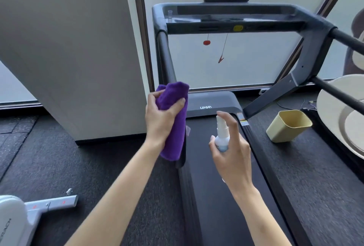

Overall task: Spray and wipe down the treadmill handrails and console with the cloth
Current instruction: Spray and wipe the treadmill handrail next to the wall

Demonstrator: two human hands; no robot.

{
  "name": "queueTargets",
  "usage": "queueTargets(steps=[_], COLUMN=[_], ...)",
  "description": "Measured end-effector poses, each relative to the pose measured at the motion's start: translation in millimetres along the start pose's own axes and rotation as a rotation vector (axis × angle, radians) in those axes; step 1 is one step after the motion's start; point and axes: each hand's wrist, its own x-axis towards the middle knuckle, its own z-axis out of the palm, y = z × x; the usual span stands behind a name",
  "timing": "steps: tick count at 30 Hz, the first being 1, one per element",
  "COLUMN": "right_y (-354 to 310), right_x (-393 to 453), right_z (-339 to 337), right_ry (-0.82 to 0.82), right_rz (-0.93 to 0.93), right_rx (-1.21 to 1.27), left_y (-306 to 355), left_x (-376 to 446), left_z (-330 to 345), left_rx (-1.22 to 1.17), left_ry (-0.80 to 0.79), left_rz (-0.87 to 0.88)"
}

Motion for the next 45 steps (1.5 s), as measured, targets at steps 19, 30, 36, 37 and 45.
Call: queueTargets(steps=[19, 30, 36, 37, 45], right_y=[-9.8, 6.5, 6.3, 4.7, 7.9], right_x=[67.9, 88.5, 96.4, 96.5, 103.2], right_z=[22.4, 38.8, 42.5, 42.2, 39.8], right_ry=[-0.073, -0.101, -0.071, -0.071, -0.052], right_rz=[-0.136, -0.091, -0.103, -0.105, -0.142], right_rx=[0.034, 0.024, 0.030, 0.036, 0.082], left_y=[30.1, 19.2, 38.5, 43.0, 18.2], left_x=[78.8, 41.1, 143.2, 151.5, 82.8], left_z=[11.5, 15.6, 39.4, 42.6, 5.2], left_rx=[0.247, 0.598, 0.761, 0.773, 0.168], left_ry=[-0.103, -0.063, -0.102, -0.092, -0.174], left_rz=[-0.195, -0.052, -0.155, -0.159, -0.298])
